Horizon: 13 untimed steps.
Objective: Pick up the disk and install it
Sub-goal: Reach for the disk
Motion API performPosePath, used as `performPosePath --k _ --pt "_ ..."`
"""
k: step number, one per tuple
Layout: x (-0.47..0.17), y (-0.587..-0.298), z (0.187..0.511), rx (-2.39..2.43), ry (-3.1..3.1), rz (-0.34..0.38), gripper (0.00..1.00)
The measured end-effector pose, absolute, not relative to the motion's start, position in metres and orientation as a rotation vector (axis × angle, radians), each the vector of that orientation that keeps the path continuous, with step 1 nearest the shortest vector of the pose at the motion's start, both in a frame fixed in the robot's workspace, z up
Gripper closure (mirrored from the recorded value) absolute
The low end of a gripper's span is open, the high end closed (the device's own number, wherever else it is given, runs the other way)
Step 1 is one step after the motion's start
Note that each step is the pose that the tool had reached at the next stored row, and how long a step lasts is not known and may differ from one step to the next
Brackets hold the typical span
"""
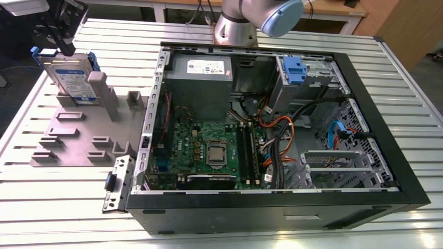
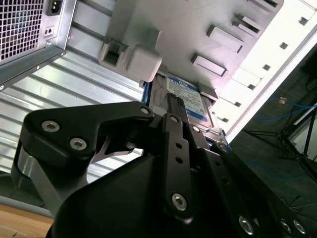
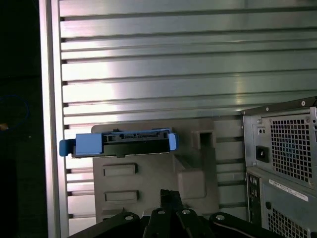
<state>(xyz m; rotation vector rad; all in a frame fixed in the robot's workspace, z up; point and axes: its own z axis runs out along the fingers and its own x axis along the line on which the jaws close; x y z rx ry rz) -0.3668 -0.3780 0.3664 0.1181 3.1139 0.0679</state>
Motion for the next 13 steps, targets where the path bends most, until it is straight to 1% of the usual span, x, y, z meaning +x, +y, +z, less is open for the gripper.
performPosePath --k 13 --pt "-0.3712 -0.3780 0.3664 0.118 3.114 0.068 0.89"
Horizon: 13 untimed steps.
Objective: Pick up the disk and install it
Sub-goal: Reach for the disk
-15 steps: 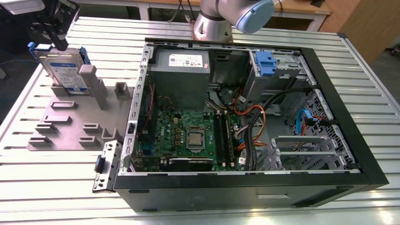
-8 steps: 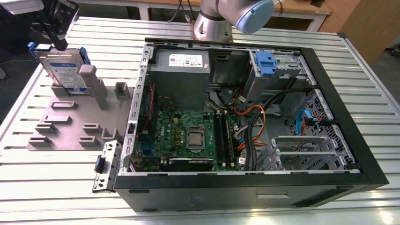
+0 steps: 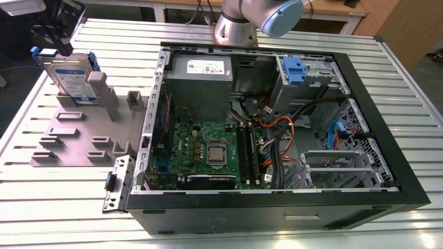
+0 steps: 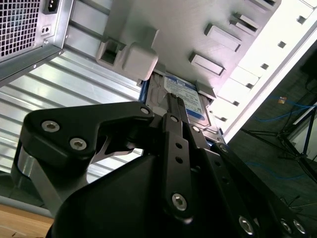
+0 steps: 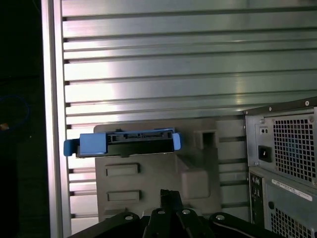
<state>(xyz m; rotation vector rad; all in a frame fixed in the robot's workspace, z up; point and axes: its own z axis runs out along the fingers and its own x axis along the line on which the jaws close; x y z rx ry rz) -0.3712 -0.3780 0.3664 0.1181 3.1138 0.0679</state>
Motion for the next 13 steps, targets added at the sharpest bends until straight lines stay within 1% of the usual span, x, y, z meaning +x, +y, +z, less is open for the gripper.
performPosePath --k 13 --pt "-0.3797 -0.3780 0.3663 0.118 3.114 0.068 0.89"
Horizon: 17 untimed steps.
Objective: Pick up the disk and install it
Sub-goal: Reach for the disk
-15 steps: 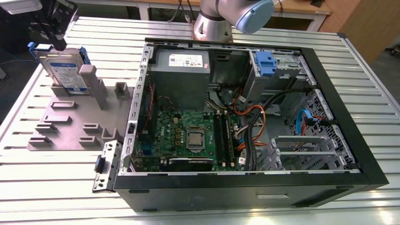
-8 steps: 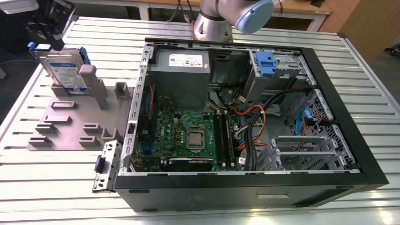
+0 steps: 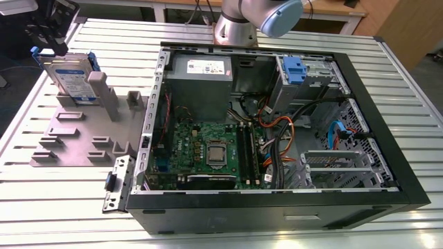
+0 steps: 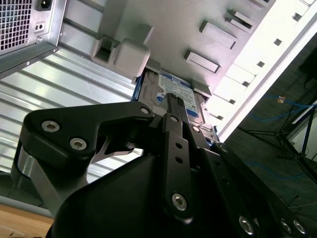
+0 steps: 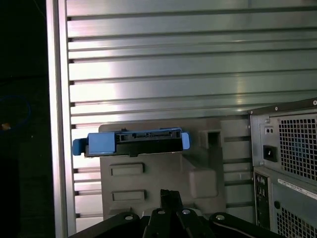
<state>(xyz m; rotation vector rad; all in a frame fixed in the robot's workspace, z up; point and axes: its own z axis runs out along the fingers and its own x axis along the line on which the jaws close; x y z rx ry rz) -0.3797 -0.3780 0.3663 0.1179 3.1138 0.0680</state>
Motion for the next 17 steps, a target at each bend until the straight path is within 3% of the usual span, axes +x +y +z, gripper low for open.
performPosePath --k 17 --pt "-0.3871 -0.3743 0.3662 0.118 3.114 0.068 0.89"
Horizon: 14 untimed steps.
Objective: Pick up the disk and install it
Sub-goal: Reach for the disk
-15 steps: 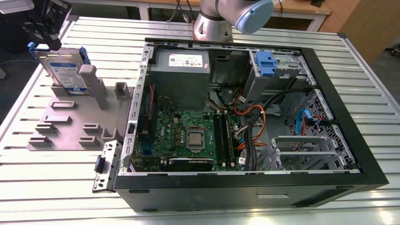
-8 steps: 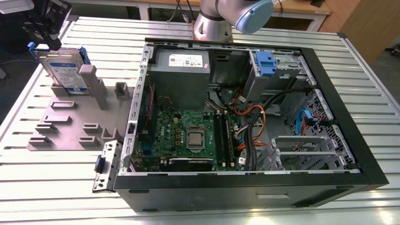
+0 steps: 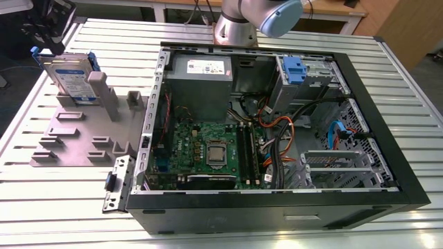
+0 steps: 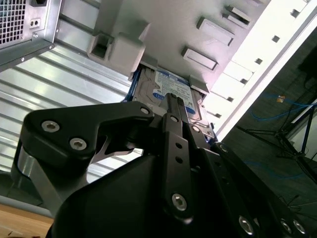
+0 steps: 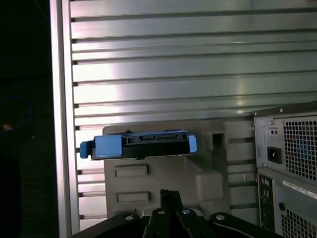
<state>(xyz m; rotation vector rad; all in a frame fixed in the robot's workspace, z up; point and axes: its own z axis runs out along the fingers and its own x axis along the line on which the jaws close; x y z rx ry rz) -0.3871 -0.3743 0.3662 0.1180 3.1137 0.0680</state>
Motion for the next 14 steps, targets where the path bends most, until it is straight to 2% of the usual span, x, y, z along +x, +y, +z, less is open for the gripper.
performPosePath --k 14 --pt "-0.408 -0.350 0.362 0.119 3.127 0.067 0.89"
